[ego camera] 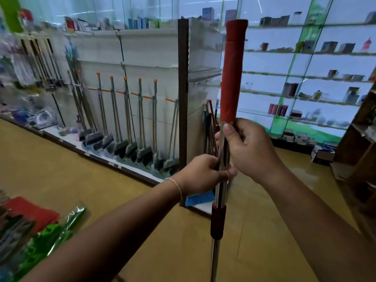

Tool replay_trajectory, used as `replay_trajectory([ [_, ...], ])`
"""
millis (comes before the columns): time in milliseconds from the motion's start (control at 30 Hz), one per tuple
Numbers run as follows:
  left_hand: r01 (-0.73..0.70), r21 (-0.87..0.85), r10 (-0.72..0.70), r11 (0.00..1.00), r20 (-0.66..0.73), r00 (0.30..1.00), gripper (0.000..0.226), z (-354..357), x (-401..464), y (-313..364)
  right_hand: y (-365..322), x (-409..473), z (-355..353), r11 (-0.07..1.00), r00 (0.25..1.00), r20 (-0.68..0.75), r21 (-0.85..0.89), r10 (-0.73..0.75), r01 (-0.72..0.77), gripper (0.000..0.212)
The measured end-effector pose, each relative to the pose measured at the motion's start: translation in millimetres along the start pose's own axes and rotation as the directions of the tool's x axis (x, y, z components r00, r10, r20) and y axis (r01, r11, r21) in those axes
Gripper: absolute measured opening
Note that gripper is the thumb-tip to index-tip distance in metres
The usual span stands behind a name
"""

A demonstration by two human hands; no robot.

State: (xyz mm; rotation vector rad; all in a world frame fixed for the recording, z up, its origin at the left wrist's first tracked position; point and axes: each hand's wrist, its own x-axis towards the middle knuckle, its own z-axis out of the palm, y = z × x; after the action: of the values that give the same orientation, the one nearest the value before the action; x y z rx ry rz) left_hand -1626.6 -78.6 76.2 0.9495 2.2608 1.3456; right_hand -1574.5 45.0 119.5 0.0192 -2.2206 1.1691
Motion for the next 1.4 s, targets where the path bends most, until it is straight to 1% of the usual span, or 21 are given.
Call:
replay_trajectory([
  [100,-0.014,0.045,0.015,0.999,-0.01,1.0,0.035,-27,24,-14,3,29,24,1.0,1.0,0.006,0.017,0.002,-0.002,0.018],
  [233,-0.025,0.098,0.032,0.995,-0.078,0.996,0.027,-61,50,-35,8,66,55,0.999,1.0,0.026,0.047,-0.008,0.007,0.017],
  [300,-0.011,0.101,0.021,0.995,-0.098,0.995,0.026,-80,62,-44,10,85,72,0.998,0.999,0.033,0.067,-0.017,0.015,0.016],
  [433,0.022,0.128,-0.003,0.992,-0.147,0.989,0.04,-117,86,-66,19,125,108,0.993,0.998,0.042,0.109,-0.046,0.041,0.017],
  [500,0.043,0.14,-0.019,0.989,-0.17,0.985,0.04,-135,100,-78,27,146,126,0.991,0.996,0.069,0.125,-0.062,0.053,0.017],
  [667,0.102,0.116,-0.07,0.988,-0.249,0.966,0.042,-182,142,-115,51,205,174,0.978,0.985,0.133,0.192,-0.106,0.079,0.014],
  [733,0.129,0.1,-0.098,0.987,-0.267,0.959,0.039,-201,162,-128,62,233,192,0.973,0.98,0.156,0.212,-0.126,0.091,0.014],
  [967,0.234,0.115,-0.173,0.965,-0.388,0.905,0.035,-265,230,-153,91,332,244,0.954,0.936,0.283,0.271,-0.209,0.131,0.019],
  [1033,0.269,0.115,-0.196,0.956,-0.429,0.882,0.036,-281,244,-161,95,355,260,0.944,0.92,0.308,0.295,-0.241,0.148,0.019],
  [1133,0.301,0.118,-0.215,0.946,-0.464,0.859,0.031,-306,260,-173,98,385,283,0.924,0.894,0.335,0.339,-0.296,0.178,0.024],
  [1267,0.332,0.109,-0.236,0.937,-0.504,0.831,0.025,-338,281,-192,103,420,315,0.904,0.869,0.35,0.371,-0.349,0.214,0.018],
  [1400,0.347,0.1,-0.239,0.932,-0.551,0.799,0.02,-372,301,-213,104,451,351,0.886,0.851,0.366,0.411,-0.376,0.214,0.016],
])
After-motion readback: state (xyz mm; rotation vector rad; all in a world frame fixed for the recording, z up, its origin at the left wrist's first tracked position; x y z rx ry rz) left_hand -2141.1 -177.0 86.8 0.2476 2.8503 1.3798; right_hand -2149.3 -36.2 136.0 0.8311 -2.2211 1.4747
